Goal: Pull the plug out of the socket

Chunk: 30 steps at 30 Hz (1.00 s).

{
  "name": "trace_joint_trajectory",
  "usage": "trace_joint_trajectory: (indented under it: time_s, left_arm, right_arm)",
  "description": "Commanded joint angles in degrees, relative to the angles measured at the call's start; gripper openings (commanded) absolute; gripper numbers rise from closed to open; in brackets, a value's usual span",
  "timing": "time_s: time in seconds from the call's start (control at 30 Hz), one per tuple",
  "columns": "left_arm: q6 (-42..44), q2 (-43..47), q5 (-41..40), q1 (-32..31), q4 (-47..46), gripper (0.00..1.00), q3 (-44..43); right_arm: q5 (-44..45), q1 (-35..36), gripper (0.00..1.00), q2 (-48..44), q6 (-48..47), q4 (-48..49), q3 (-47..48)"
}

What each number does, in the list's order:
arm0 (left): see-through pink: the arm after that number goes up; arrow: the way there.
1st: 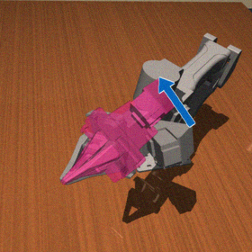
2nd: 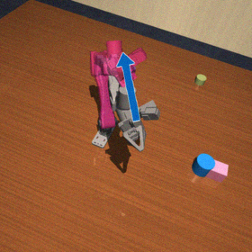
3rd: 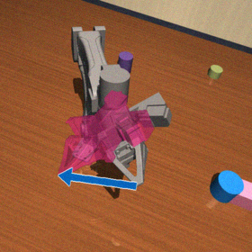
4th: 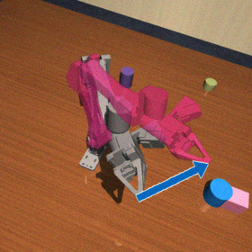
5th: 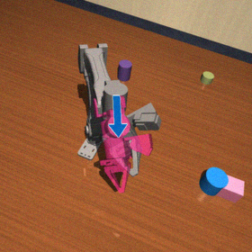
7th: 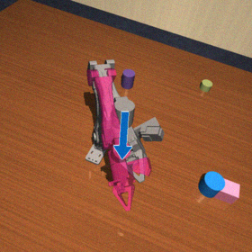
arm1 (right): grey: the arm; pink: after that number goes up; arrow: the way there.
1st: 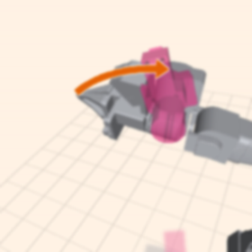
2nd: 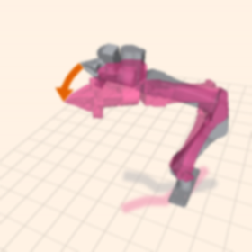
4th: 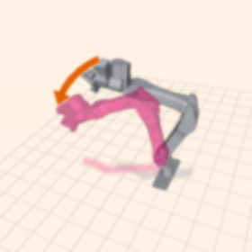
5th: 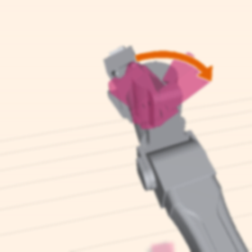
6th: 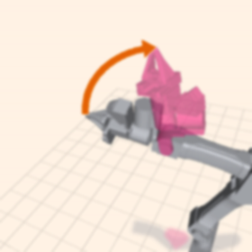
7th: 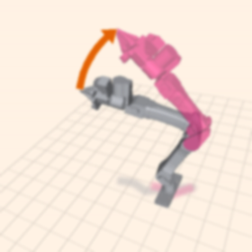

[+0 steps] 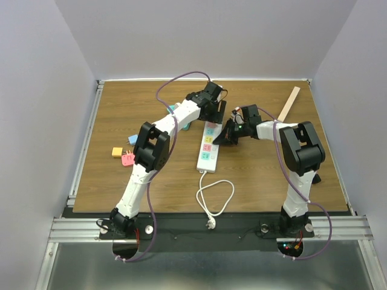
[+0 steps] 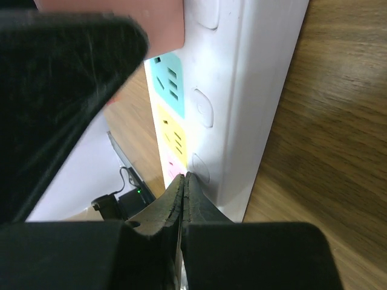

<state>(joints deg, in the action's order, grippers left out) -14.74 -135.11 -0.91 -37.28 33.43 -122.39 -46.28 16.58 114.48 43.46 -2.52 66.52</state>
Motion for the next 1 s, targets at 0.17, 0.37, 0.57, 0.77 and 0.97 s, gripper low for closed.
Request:
trace_joint_trajectory:
  time_s: [0.17,0.37,0.57,0.77,0.97]
  left_arm:
    - [0.94,-0.77,-1.55,-1.57,-1.61,0.53,-3.21]
    - [-0.90,-1.91,-4.62,-2.98,-0.12,0.52,-3.82]
    - [-4.50,-1.91,-8.23,-3.15,1.46,0.11,-4.61]
    - [-5.38,-1.65,-12.63,-3.15,5.41,0.00,-9.35]
    - [-4.86,2.04,-13.51,-3.06,6.73,0.00,-10.41]
  right_arm:
    - [-0.39,0.30,0.00,1.89,-0.66,1.29,-0.34]
    - [-0.39,0.30,0.00,2.42,-0.75,1.29,-0.08]
    - [-0.04,0.30,0.00,3.12,-0.66,1.21,-0.08]
    - [0.66,0.38,0.01,4.17,0.04,1.21,-0.08]
    - [1.81,0.30,0.00,5.84,1.45,1.03,0.10]
